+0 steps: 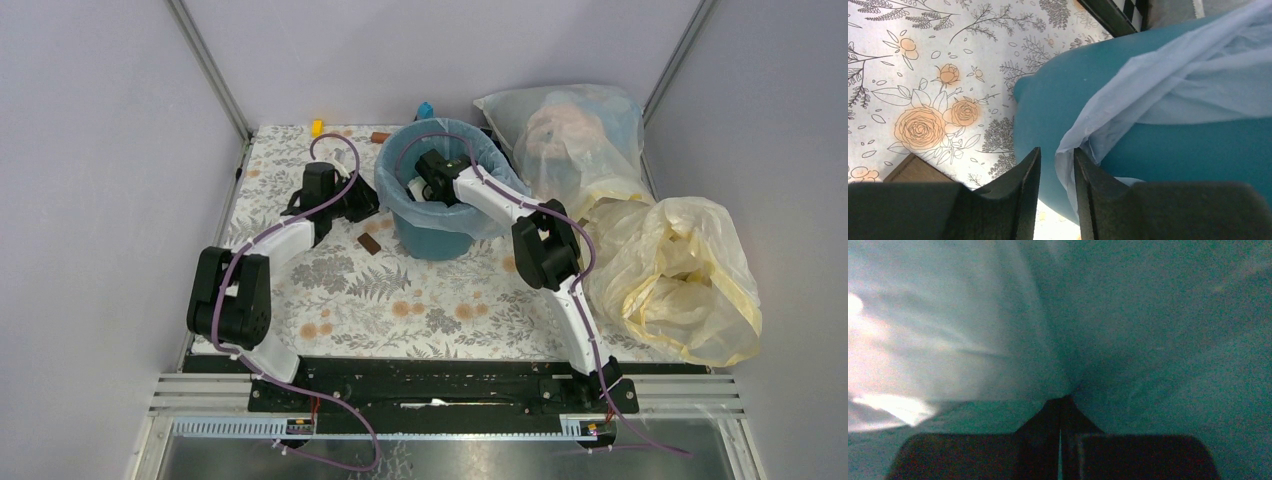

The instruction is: Put the trash bags into the trash bin

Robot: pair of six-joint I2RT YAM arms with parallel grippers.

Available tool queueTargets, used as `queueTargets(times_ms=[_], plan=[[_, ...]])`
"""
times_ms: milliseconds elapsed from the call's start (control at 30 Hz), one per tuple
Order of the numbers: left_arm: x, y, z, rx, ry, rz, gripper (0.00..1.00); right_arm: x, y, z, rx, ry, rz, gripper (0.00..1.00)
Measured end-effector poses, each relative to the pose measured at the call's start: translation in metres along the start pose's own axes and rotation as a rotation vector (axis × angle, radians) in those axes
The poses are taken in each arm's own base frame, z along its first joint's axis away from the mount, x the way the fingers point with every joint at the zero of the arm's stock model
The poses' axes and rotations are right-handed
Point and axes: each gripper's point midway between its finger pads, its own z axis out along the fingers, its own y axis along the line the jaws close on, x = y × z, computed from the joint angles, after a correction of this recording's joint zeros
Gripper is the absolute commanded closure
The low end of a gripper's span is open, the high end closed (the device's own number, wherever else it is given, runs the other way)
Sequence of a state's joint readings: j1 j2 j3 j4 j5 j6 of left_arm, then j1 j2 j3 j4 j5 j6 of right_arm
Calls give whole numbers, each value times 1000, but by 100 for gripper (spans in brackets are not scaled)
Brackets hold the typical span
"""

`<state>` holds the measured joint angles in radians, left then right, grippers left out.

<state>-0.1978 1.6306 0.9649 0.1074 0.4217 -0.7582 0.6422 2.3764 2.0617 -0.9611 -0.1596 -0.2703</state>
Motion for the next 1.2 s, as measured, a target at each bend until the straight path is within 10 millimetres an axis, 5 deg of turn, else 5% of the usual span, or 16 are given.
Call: queueTargets(times_ms=[567, 933, 1200], plan=[[-8, -23, -25, 44, -64, 4, 58, 13, 2, 2, -19, 91, 19, 98], [-11, -25, -19, 41, -52, 0, 70, 16, 3, -1, -18, 101, 35, 98], [-13, -24, -11, 35, -37, -14, 90, 19, 2, -9, 9, 73, 52, 92]])
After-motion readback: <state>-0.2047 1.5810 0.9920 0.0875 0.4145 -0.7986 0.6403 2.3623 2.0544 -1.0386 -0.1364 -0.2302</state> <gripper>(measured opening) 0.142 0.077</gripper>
